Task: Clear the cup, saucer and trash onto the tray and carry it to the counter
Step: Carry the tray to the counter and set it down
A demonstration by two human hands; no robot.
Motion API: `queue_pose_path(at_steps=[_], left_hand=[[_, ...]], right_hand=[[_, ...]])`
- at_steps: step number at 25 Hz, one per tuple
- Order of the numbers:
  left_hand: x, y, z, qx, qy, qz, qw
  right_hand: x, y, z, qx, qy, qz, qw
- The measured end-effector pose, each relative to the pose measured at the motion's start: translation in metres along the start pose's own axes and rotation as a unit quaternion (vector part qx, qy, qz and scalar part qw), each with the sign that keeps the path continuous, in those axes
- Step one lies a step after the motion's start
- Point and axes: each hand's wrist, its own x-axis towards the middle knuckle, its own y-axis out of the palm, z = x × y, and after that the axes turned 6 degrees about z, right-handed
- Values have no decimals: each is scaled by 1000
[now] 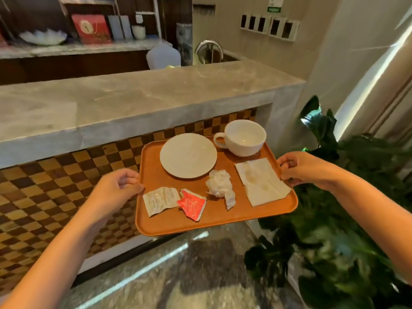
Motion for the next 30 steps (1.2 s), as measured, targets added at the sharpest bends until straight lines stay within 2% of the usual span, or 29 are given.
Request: queue_pose_path(at_steps=[5, 12, 16, 22, 30], left_hand=[[67, 5, -33, -9, -9, -55, 998], [174, -9, -67, -61, 37, -78, 994], [239, -12, -86, -56, 54, -77, 994], [338, 10, -106, -79, 44, -74, 993], [466, 54, -134, -71, 18, -137, 988]], right_hand=[[86, -57, 31, 0, -16, 23, 1000], [186, -114, 74, 6, -31, 52, 998], [238, -148, 95, 23, -36, 37, 998], [334, -201, 107, 16, -39, 22, 999], [471, -277, 118, 2, -33, 41, 999]])
